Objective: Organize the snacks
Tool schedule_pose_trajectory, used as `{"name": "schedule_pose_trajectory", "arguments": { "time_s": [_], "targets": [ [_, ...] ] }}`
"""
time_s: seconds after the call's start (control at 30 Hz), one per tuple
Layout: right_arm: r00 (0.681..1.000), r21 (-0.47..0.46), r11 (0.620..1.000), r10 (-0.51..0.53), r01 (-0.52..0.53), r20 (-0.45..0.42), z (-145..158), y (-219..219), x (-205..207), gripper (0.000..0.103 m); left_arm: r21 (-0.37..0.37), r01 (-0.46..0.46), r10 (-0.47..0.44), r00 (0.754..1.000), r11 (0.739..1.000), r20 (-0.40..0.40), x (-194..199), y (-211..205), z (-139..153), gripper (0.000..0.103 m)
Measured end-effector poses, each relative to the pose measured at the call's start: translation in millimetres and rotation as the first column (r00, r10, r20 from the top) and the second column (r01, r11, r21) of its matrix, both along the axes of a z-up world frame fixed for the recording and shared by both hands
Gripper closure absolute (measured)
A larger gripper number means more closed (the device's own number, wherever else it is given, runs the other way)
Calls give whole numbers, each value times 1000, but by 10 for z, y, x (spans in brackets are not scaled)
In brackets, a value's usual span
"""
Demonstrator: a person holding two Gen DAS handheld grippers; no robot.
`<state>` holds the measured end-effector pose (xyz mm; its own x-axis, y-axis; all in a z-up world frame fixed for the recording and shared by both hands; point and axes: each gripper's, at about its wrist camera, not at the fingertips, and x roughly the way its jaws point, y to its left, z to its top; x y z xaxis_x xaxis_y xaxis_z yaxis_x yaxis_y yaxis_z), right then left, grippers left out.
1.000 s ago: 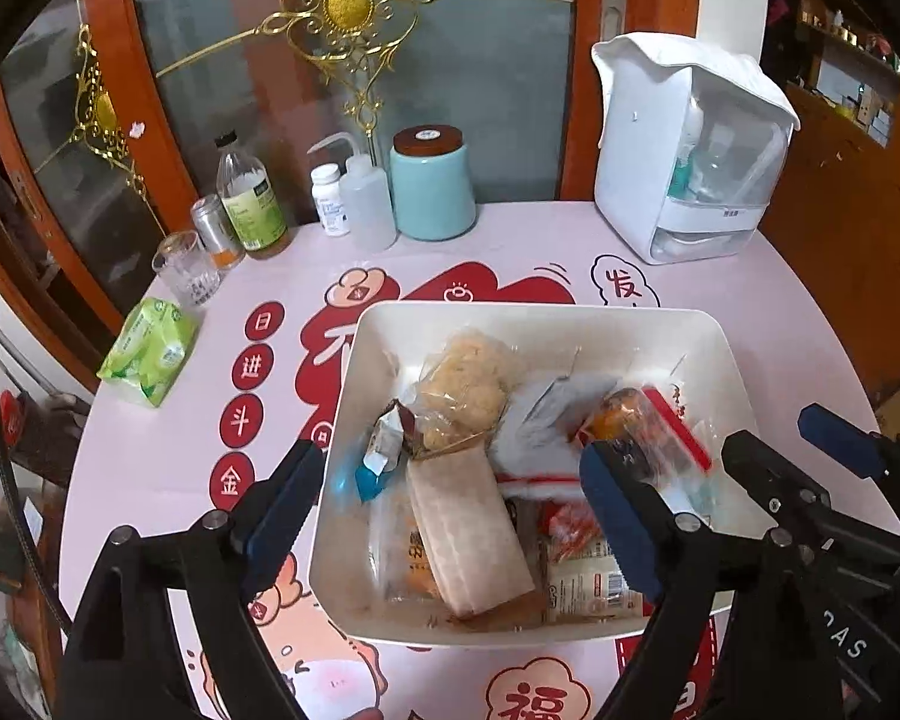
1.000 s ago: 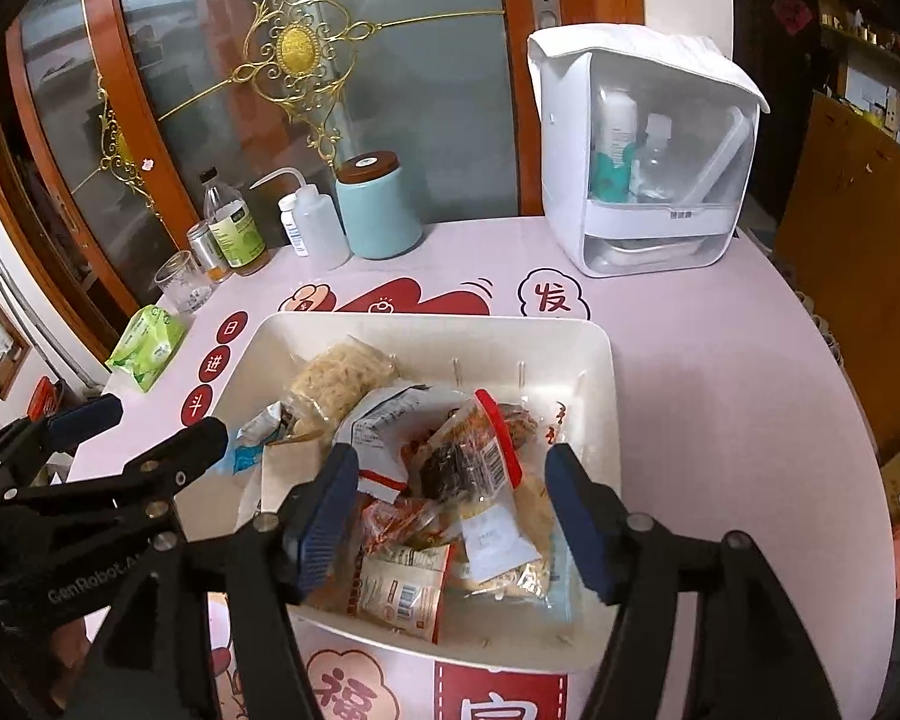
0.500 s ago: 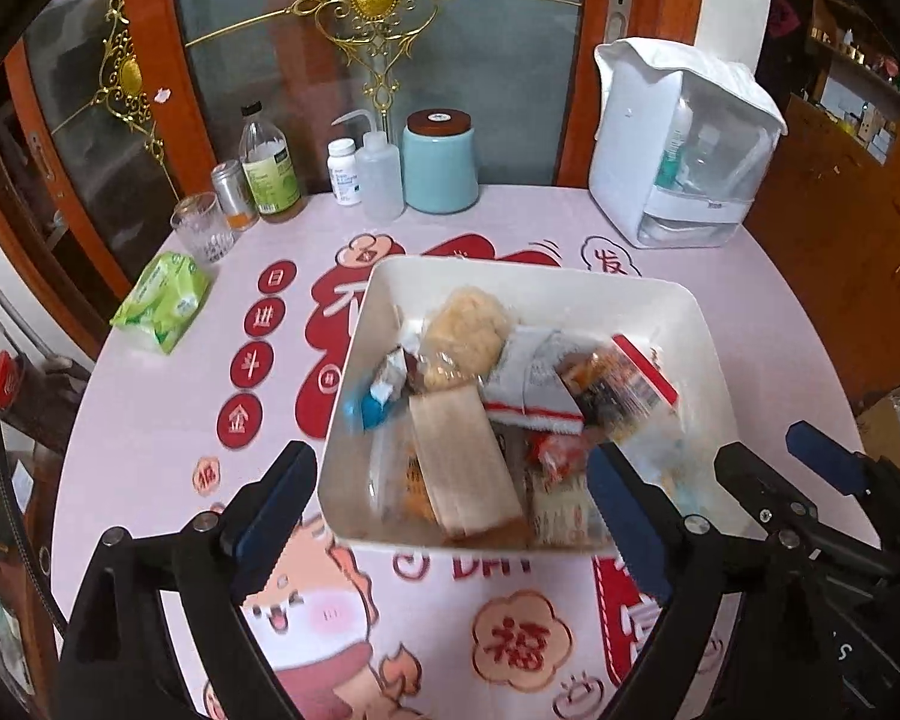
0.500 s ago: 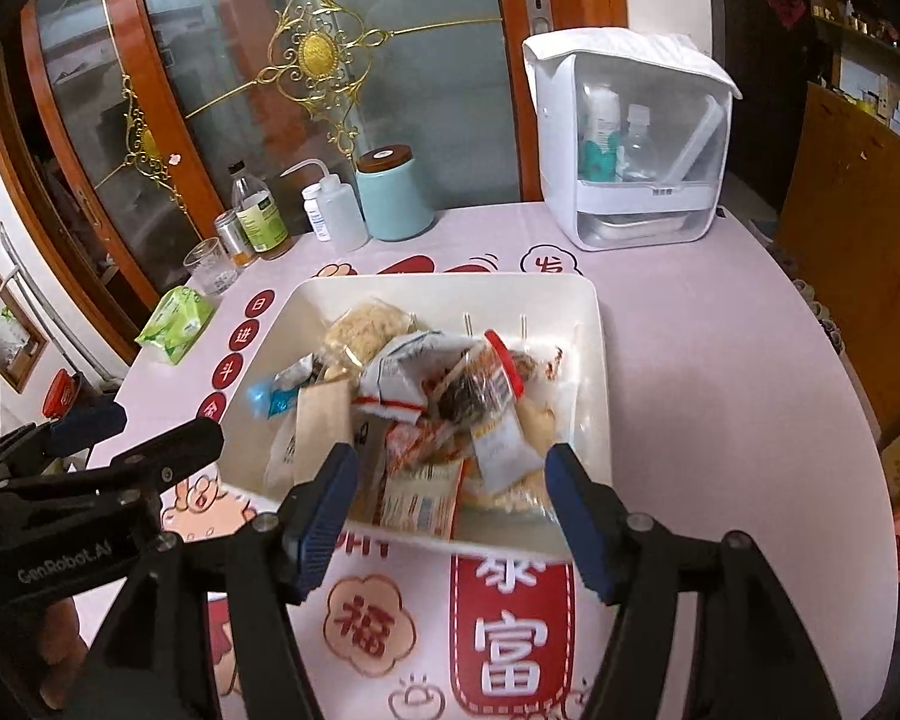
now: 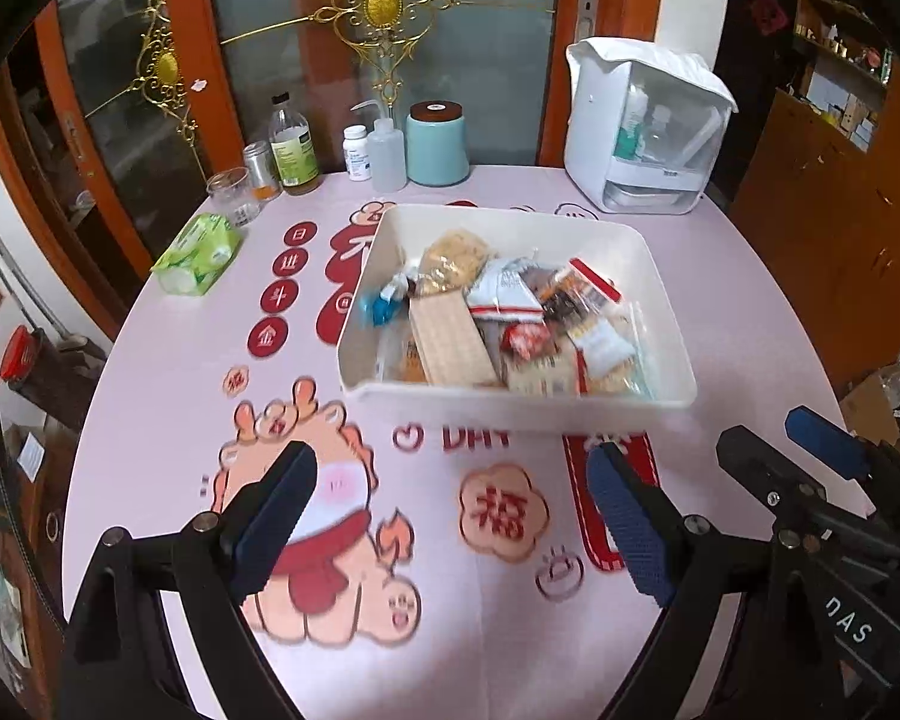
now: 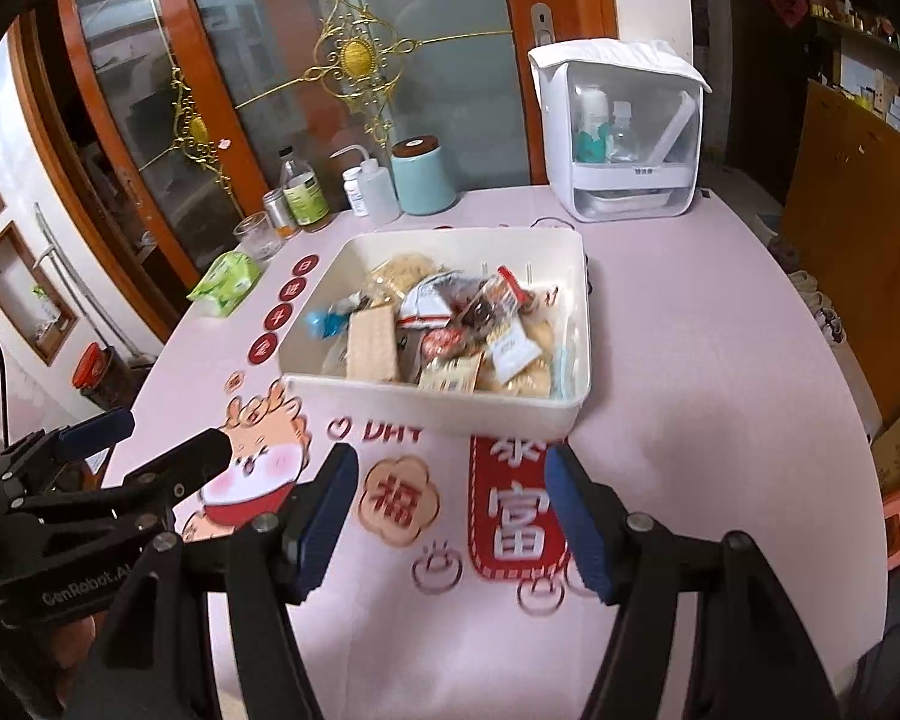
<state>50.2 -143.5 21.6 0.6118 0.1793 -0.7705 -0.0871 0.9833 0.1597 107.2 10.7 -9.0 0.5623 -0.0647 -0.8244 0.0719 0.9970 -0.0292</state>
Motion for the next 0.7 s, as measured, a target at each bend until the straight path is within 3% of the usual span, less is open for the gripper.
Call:
{"name": "schedule_pose_trajectory", "arguments": {
  "time_s": [0.3,0.7],
  "targets": [
    [1000,3,1000,25,-25,0,101,20,-411,38,3,-26,26,1000,1000,11,-693,33,140,12],
    [998,-38,999,32,-30,51,260,121,-552,38,46,-76,74,996,996,41,-963,44,275,12]
  ]
}}
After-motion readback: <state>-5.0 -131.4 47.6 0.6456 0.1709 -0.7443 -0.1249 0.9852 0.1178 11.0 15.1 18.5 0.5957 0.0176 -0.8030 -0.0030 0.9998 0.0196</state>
